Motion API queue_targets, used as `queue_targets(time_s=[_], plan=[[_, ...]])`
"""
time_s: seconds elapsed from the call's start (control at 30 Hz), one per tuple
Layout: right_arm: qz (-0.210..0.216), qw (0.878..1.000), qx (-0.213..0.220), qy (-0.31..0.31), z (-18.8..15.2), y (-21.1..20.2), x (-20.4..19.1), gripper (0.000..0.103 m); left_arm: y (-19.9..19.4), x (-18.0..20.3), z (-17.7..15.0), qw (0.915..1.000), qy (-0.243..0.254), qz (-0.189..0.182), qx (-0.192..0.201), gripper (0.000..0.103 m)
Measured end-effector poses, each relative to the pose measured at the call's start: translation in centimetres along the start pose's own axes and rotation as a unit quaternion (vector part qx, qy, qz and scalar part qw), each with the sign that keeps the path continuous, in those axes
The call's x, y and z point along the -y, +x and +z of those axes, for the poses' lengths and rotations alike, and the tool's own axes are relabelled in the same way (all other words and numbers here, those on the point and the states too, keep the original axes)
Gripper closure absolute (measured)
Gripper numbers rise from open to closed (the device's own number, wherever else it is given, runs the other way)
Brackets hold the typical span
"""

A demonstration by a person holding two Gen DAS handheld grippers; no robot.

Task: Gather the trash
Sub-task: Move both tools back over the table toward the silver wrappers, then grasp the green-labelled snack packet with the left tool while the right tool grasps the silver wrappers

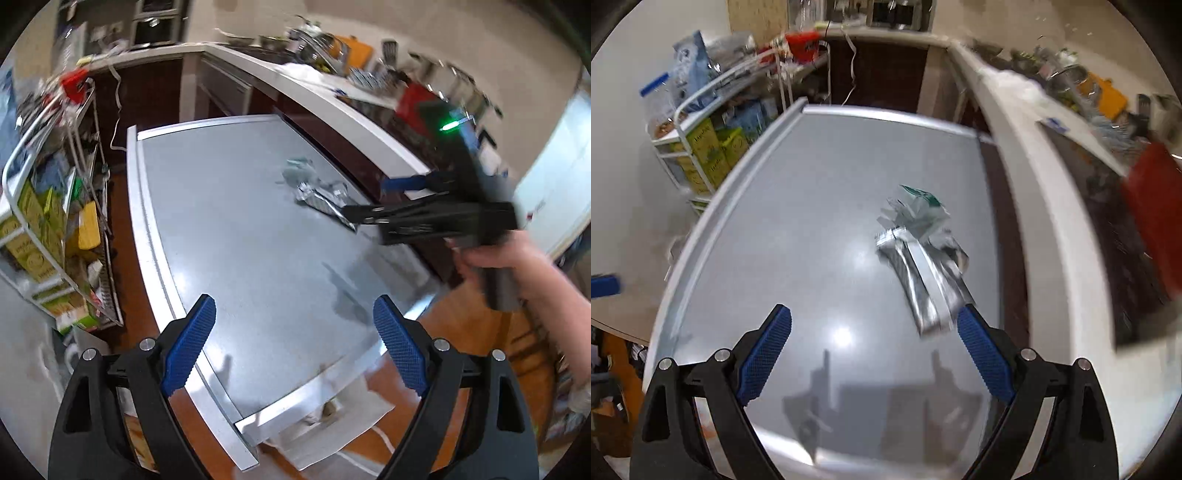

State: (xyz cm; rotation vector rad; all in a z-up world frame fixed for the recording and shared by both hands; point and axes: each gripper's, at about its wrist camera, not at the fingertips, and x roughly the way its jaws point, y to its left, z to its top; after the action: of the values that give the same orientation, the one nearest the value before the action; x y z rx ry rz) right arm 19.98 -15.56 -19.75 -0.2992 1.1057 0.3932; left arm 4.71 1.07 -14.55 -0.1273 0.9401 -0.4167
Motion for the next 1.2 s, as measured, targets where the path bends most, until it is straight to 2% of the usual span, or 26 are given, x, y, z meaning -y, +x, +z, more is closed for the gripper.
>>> queue_targets(time_s=[0.23, 0.53, 0.67, 0.77, 0.83, 0.93, 1.0, 1.03, 1.1, 1.13, 1.2], plan=[[-0.034, 0.997, -0.064, -0.026, 2.3, 5.6, 0.9, 0.013, 0.1, -2.2, -0.3, 0.9999, -0.012, 0.010, -0.001, 0.015], [0.012, 0.994, -0.104, 0.030, 2.7, 9.4, 2.5, 0.013, 0.7, -4.7, 0.2, 0.9995, -0.030, 0.003, -0.007, 0.015], [0.042, 0.993, -0.104, 0.045, 1.9, 9.5, 2.9, 0.014, 1.1, -5.1, 0.7, 0.9997, -0.021, 0.008, -0.009, 0.015], [0.051, 0.994, -0.097, 0.025, 1.5, 8.6, 1.8, 0.034, 1.6, -5.7, 1.4, 0.9997, -0.020, 0.007, -0.010, 0.015], [0.064, 0.993, -0.098, 0.018, 1.2, 8.1, 1.1, 0.044, 1.9, -5.8, 1.8, 0.9998, -0.018, 0.006, -0.011, 0.015], [0.073, 0.992, -0.102, 0.003, 0.3, 7.6, -0.1, 0.048, 2.6, -5.9, 2.7, 0.9999, -0.010, 0.005, -0.011, 0.015], [0.055, 0.994, -0.095, 0.014, -0.3, 7.0, 0.0, 0.048, 2.9, -5.8, 3.4, 0.9999, 0.000, 0.007, -0.010, 0.015], [0.059, 0.994, -0.089, 0.033, -0.3, 6.7, 0.5, 0.046, 3.0, -5.8, 3.7, 0.9999, 0.004, 0.007, -0.008, 0.015], [0.069, 0.991, -0.068, 0.090, -0.5, 5.8, 1.9, 0.031, 3.3, -5.6, 4.5, 0.9999, 0.010, 0.004, -0.004, 0.015], [0.065, 0.991, -0.058, 0.106, -0.4, 5.4, 2.3, 0.019, 3.5, -5.5, 5.1, 0.9999, 0.013, 0.002, -0.002, 0.015], [0.058, 0.991, -0.048, 0.111, -0.2, 5.3, 2.5, 0.017, 4.3, -5.2, 6.6, 0.9998, 0.021, -0.002, 0.003, 0.015]])
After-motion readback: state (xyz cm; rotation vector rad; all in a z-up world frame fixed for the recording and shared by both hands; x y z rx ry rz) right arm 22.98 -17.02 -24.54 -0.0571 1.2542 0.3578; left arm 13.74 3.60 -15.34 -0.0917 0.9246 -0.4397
